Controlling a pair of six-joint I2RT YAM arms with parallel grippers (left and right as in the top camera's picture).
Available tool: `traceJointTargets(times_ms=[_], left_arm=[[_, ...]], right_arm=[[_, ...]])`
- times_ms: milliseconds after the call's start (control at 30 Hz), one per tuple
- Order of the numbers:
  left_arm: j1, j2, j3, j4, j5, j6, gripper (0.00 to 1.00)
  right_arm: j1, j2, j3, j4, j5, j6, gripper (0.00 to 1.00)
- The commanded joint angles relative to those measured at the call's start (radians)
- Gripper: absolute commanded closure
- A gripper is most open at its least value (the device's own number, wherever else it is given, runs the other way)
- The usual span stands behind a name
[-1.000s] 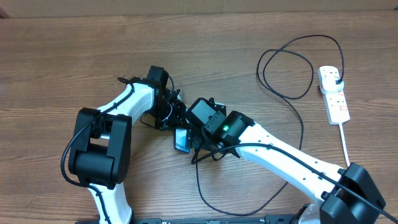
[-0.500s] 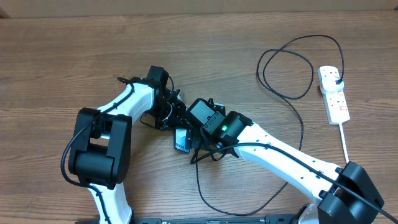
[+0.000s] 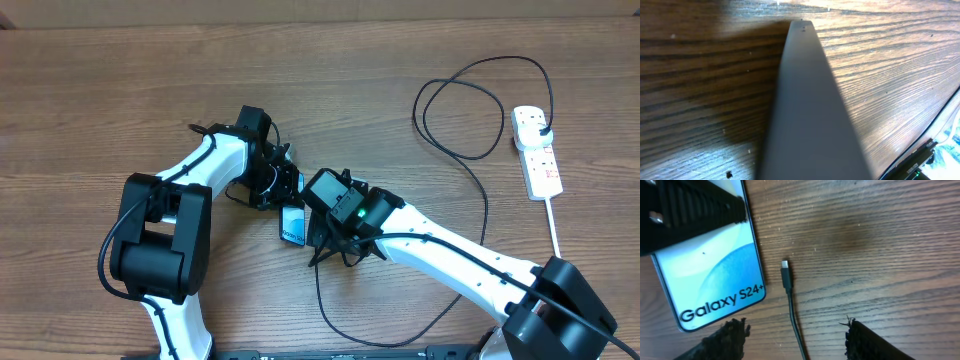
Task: Plug charger to phone and switch on socket
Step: 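Move the right gripper down over the black USB-C cable end, then close the right gripper on the cable just behind the plug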
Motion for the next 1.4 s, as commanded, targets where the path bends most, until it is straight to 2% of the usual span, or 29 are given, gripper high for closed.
traceJointTargets(times_ms=[0, 200, 300, 400, 500, 700, 867, 1000, 1200, 1367], left_arm=[[-0.002, 0.037, -0.038, -0.01, -0.129, -0.058, 0.96], [0.001, 0.037, -0.035, 0.009, -0.084, -0.021, 0.96], [0.017, 0.037, -0.018, 0.024, 0.087, 0.097, 0.96], [0.053, 0.037, 0.019, 0.024, 0.335, 0.219, 0.96], [0.094, 0.037, 0.043, 0.046, 0.448, 0.264, 0.96], [0.181, 0.037, 0.045, 0.14, 0.448, 0.26, 0.96], [0.218, 0.037, 0.045, 0.232, 0.448, 0.151, 0.96], [0.219, 0.037, 0.045, 0.237, 0.461, 0.14, 0.96], [0.219, 0.037, 0.045, 0.242, 0.47, 0.14, 0.96], [0.219, 0.037, 0.045, 0.247, 0.47, 0.14, 0.96]], right_arm=[[0.005, 0.008, -0.042, 0.037, -0.064, 0.023, 0.36], [0.031, 0.026, -0.101, 0.127, -0.121, 0.023, 0.41], [0.054, 0.049, -0.101, 0.152, -0.131, 0.023, 0.46], [0.071, 0.06, -0.101, 0.176, -0.123, 0.023, 0.46], [0.072, 0.06, -0.101, 0.179, -0.093, 0.022, 0.47], [0.072, 0.06, -0.101, 0.197, -0.027, 0.023, 0.47], [0.072, 0.073, -0.101, 0.213, -0.003, 0.023, 0.49], [0.071, 0.108, -0.101, 0.223, -0.003, 0.049, 0.5], [0.066, 0.129, -0.101, 0.247, -0.002, 0.049, 0.59], [0.066, 0.142, -0.101, 0.246, 0.006, 0.056, 0.63]])
